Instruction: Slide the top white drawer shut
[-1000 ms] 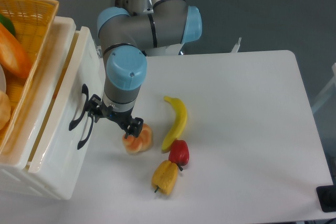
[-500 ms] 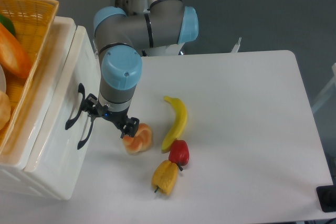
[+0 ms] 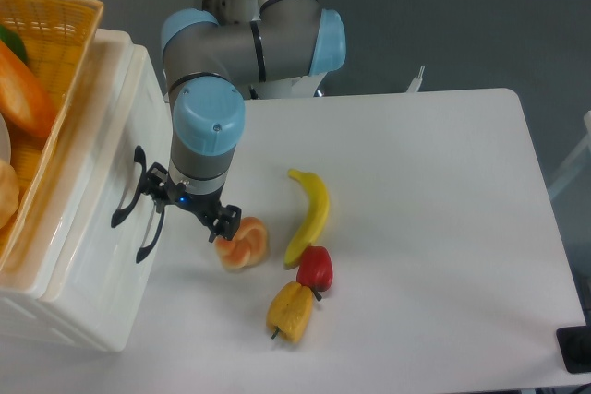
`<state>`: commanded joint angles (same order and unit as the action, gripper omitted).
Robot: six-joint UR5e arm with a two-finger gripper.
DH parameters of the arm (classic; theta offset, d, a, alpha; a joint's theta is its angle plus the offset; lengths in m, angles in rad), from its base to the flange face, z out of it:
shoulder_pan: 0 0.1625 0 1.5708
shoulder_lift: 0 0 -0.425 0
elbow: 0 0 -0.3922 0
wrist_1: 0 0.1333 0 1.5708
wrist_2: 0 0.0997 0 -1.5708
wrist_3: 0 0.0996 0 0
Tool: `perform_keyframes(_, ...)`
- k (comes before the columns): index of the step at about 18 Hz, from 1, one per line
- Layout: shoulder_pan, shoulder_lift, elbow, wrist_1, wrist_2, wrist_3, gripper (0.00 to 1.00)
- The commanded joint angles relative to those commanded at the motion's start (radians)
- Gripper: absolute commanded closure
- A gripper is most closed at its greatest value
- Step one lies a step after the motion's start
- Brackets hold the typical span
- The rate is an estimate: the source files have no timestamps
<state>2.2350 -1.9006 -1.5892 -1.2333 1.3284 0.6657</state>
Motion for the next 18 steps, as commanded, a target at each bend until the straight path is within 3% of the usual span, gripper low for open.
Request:
perform_keyframes(7, 0.106, -0.008, 0.041, 0.005, 0.009, 0.02, 0.0)
perform_keyframes(13, 0.245, 0.003, 0.066, 0.008, 0.017, 0.271, 0.0)
perform_keyframes(18, 0.284, 0.04, 0.104, 0.009, 0.119, 0.466, 0.0)
